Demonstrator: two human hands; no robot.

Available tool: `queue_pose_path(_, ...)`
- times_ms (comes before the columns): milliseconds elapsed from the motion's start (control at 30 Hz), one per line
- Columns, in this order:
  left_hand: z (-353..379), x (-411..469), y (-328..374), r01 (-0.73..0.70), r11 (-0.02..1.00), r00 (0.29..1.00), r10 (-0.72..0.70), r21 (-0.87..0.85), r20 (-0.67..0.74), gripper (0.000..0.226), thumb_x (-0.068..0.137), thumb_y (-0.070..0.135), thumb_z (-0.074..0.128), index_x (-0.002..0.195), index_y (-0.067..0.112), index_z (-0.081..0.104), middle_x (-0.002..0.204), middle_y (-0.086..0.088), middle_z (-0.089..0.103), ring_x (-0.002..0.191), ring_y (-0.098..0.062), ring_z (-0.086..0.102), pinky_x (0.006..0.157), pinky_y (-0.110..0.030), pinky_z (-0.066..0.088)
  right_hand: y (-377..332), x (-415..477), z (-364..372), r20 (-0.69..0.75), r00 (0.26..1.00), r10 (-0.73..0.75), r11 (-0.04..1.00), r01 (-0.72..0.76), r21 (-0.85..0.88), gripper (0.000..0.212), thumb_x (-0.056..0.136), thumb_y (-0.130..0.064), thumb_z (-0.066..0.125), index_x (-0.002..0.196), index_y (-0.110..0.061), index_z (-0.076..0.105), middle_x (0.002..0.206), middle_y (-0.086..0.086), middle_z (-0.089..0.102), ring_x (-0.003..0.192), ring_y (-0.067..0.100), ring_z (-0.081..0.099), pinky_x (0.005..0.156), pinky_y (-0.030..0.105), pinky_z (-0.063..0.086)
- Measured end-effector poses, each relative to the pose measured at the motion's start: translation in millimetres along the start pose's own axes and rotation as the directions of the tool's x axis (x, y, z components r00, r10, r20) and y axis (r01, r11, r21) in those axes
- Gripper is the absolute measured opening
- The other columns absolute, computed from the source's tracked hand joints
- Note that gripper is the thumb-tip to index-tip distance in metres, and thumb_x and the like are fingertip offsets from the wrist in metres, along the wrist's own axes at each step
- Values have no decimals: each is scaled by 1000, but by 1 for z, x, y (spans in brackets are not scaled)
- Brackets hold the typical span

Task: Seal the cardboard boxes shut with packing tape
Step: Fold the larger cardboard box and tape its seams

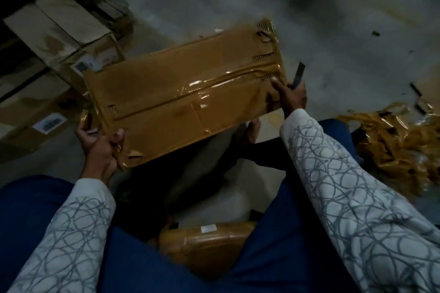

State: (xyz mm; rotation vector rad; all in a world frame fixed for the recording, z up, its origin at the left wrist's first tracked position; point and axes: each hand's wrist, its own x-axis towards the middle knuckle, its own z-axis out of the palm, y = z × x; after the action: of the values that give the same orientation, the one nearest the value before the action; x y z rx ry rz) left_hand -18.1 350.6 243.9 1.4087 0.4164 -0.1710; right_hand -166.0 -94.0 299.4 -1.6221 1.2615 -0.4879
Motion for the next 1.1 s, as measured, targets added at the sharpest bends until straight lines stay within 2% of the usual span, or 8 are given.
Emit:
queue_pose_path(133, -11, -20, -6, 66, 991, 978, -42, 113, -203, 44, 92, 8, 59, 135, 19, 57, 119, -6, 68, 85, -13, 65, 63, -28, 57, 23, -21, -14, -108, 992, 72, 967, -96, -234, 72, 93, -68, 48, 128, -5, 52, 127, 16, 59, 120, 33, 56, 99, 39, 41)
queue_pose_path(267, -14, -36, -6, 251, 965, 956, -235, 71, -176, 39, 101, 19, 42, 134, 4, 54, 74, -8, 61, 66, -19, 61, 46, -21, 50, 30, -27, -19, -47, 999, -1, 973, -10, -233, 66, 95, -62, 52, 124, -3, 50, 128, 19, 57, 119, 33, 55, 97, 40, 42)
queue_pose_path(433, -7, -31, 7, 218, 971, 975, -222, 95, 30, 12, 97, 22, 50, 108, 20, 56, 100, -6, 65, 82, -18, 64, 62, -29, 55, 20, -24, -13, 63, 995, -82, 966, 95, -239, 61, 90, -61, 61, 118, -8, 50, 120, 15, 60, 112, 29, 58, 93, 38, 44)
queue_pose_path(633, 5, -28, 15, 30, 998, 997, -34, 52, 69, 32, 96, 24, 65, 120, 32, 45, 110, -3, 68, 80, -8, 68, 68, -27, 56, 11, -10, 1, 28, 983, -182, 967, 184, -176, 51, 90, -49, 67, 119, -10, 51, 116, 10, 63, 107, 28, 61, 89, 36, 49)
queue_pose_path(800, 13, -15, 15, 62, 998, 997, -63, 7, 54, 63, 91, 35, 71, 144, 33, 36, 131, -6, 64, 98, -14, 69, 76, -32, 55, -8, 10, 10, 8, 981, -193, 981, 193, -27, 42, 92, -38, 70, 121, -13, 51, 108, -3, 60, 99, 14, 60, 86, 29, 50)
queue_pose_path(933, 30, -4, 4, 81, 997, 997, -81, 10, 7, 55, 95, 27, 67, 137, 38, 35, 127, 2, 61, 93, -10, 66, 68, -27, 55, -17, 34, 20, -21, 987, -159, 986, 160, 46, 42, 92, -32, 69, 125, -14, 52, 112, -5, 58, 107, 16, 59, 91, 31, 51)
queue_pose_path(1000, 32, 9, -2, 85, 996, 996, -86, -29, -2, 55, 96, 23, 64, 141, 36, 35, 120, 3, 62, 86, -7, 66, 66, -25, 56, -19, 44, 26, -18, 988, -151, 988, 152, 22, 35, 95, -32, 66, 124, -16, 55, 113, -4, 60, 108, 18, 60, 90, 30, 49)
queue_pose_path(1100, 28, 25, 1, 140, 987, 990, -139, -84, 22, 72, 89, 36, 74, 150, 27, 37, 136, -4, 61, 108, -18, 69, 81, -35, 59, -21, 57, 34, -47, 982, -185, 980, 180, -90, 30, 96, -34, 62, 117, -12, 58, 108, 0, 62, 106, 21, 61, 81, 23, 40)
